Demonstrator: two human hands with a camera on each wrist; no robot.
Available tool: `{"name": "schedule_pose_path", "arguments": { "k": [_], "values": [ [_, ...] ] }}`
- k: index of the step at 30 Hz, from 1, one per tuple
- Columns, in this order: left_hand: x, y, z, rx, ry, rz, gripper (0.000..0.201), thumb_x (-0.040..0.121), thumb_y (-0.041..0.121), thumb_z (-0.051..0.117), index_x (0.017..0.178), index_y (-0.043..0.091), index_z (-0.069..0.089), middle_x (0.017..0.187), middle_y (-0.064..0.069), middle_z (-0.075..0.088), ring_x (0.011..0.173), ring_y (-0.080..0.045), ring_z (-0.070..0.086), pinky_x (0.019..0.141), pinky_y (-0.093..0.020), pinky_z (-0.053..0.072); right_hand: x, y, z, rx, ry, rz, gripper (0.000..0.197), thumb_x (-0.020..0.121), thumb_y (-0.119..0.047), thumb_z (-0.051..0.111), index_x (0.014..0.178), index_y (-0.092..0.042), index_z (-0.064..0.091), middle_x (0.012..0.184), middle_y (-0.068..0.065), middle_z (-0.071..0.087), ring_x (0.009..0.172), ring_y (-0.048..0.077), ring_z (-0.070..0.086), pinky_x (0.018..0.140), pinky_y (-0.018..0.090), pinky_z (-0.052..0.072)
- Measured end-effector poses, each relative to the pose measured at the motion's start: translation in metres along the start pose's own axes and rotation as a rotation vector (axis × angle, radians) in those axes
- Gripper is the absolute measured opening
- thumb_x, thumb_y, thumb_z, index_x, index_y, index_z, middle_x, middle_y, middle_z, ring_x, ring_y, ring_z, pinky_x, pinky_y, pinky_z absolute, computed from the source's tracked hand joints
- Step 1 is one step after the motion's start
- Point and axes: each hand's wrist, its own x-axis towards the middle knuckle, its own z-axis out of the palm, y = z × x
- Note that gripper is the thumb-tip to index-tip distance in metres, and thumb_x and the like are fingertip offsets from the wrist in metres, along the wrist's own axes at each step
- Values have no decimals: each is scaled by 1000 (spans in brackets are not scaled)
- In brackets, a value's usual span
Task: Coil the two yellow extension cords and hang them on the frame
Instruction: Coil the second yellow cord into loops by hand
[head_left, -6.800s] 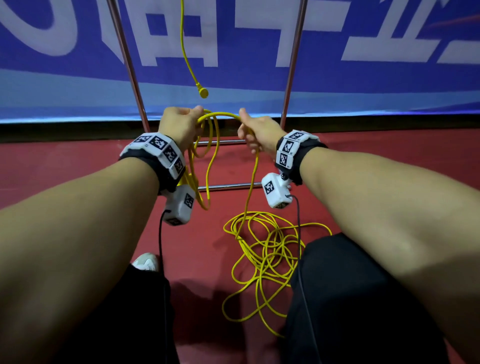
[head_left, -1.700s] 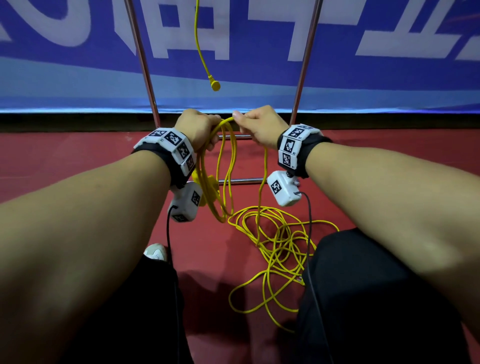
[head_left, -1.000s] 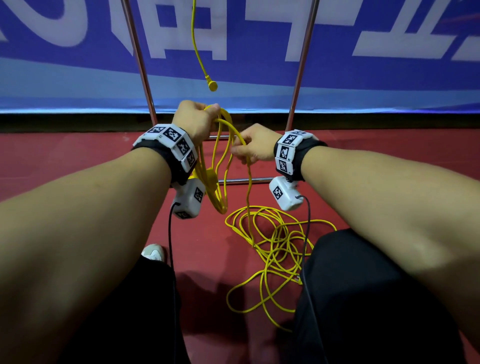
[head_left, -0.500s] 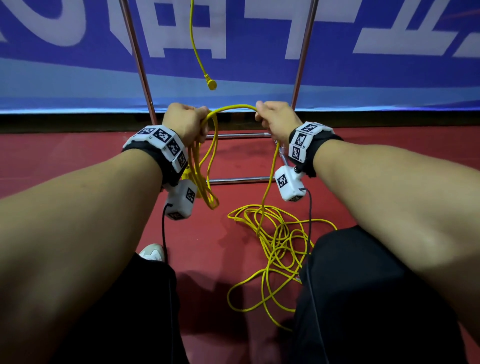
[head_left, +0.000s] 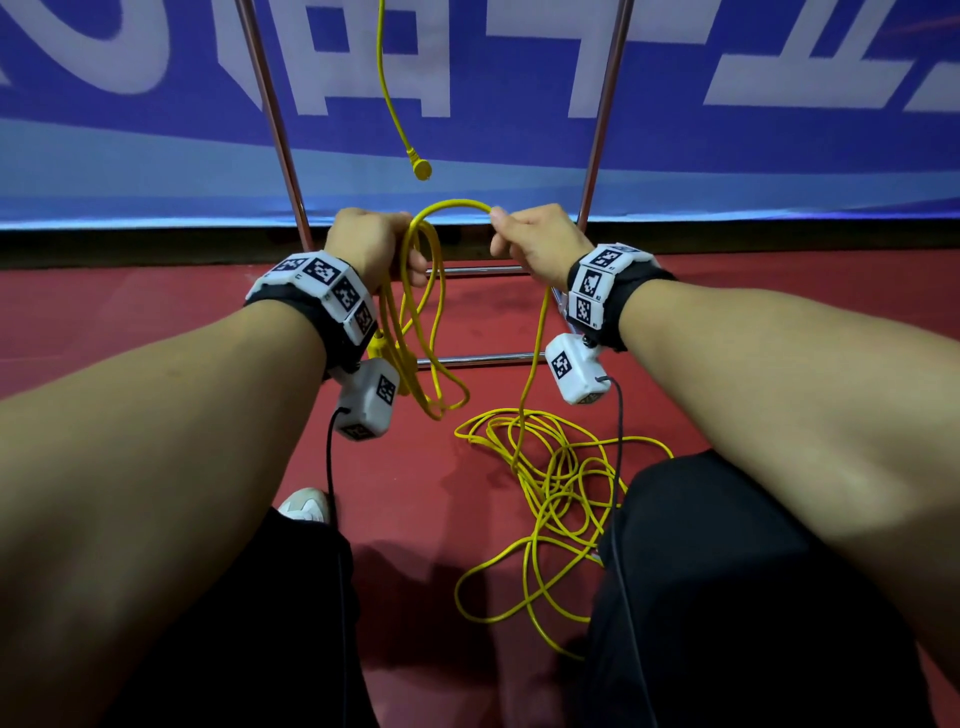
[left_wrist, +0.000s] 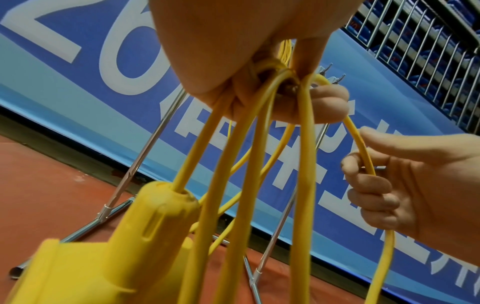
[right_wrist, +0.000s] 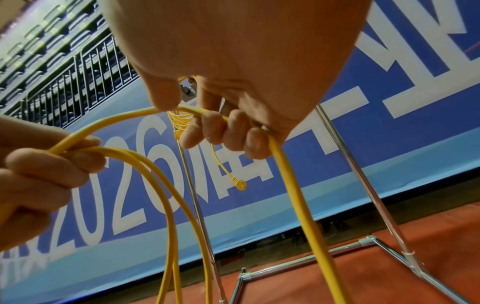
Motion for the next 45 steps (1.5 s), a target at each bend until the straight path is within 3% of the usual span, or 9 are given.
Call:
{"name": "schedule_pose_path", "arguments": {
  "k": [8, 14, 20, 23, 29, 33, 37, 42, 45],
  "values": [
    [11, -8, 4, 33, -45, 45, 34, 98, 20, 59, 67, 9, 50, 54, -4, 41, 40, -15, 34, 43, -20, 30, 0, 4, 0, -109, 84, 10, 50, 101, -49, 46, 71, -16, 68, 36, -12, 41, 35, 3, 38, 49, 23, 30],
    [31, -13, -1, 38, 39, 122, 43, 96, 26, 61, 57, 15, 47, 40, 11, 36, 40, -12, 32, 50, -23, 28, 1, 27, -4, -253, 7, -6, 17, 88, -32, 71, 80, -18, 74, 70, -1, 64, 64, 14, 56, 60, 25, 43],
    [36, -17, 3, 54, 60, 120, 41, 93, 33, 61, 57, 15, 53, 43, 9, 39, 47, -17, 34, 55, -27, 31, -15, 47, -4, 24, -207, 323, 53, 98, -57, 49, 73, -11, 58, 58, 5, 65, 56, 22, 68, 54, 28, 50],
    [38, -19, -1, 58, 86, 106, 40, 90, 37, 61, 57, 15, 55, 42, 10, 41, 46, -18, 36, 58, -29, 32, -7, 39, -6, 61, -56, 313, 50, 95, -59, 52, 73, -13, 51, 58, 5, 51, 49, 23, 56, 59, 40, 56],
    [41, -25, -10, 173, 202, 75, 53, 98, 41, 54, 52, 15, 53, 48, 2, 50, 53, -24, 46, 63, -35, 41, 0, 24, -13, -287, 9, 219, 47, 99, -44, 51, 62, -17, 37, 60, 2, 39, 55, 24, 36, 57, 34, 28],
    [39, -22, -15, 250, 276, 27, 52, 100, 44, 50, 59, 14, 57, 61, -3, 56, 59, -25, 53, 66, -34, 48, -2, 25, -17, -273, 159, 178, 26, 95, -20, 55, 74, -9, 64, 64, 8, 54, 64, 25, 49, 58, 30, 39],
    [38, -19, -16, 231, 279, 26, 49, 102, 43, 50, 62, 14, 57, 60, 1, 56, 56, -19, 53, 65, -29, 44, -7, 29, -15, -113, 130, 164, 33, 102, -25, 45, 91, -4, 68, 78, 16, 72, 53, 17, 63, 54, 22, 54],
    [41, -20, -17, 181, 268, 12, 48, 100, 44, 52, 62, 16, 58, 60, 2, 57, 56, -19, 53, 68, -30, 46, -3, 32, -17, -205, 118, 161, 38, 101, -37, 43, 71, -20, 58, 62, 2, 59, 59, 25, 58, 72, 40, 56],
    [43, -20, -19, 151, 275, 10, 47, 100, 43, 53, 61, 16, 57, 58, 1, 55, 55, -20, 51, 67, -31, 45, 1, 26, -21, -208, 99, 211, 39, 102, -33, 45, 81, -8, 66, 66, 8, 51, 67, 26, 48, 67, 37, 43]
  ]
}}
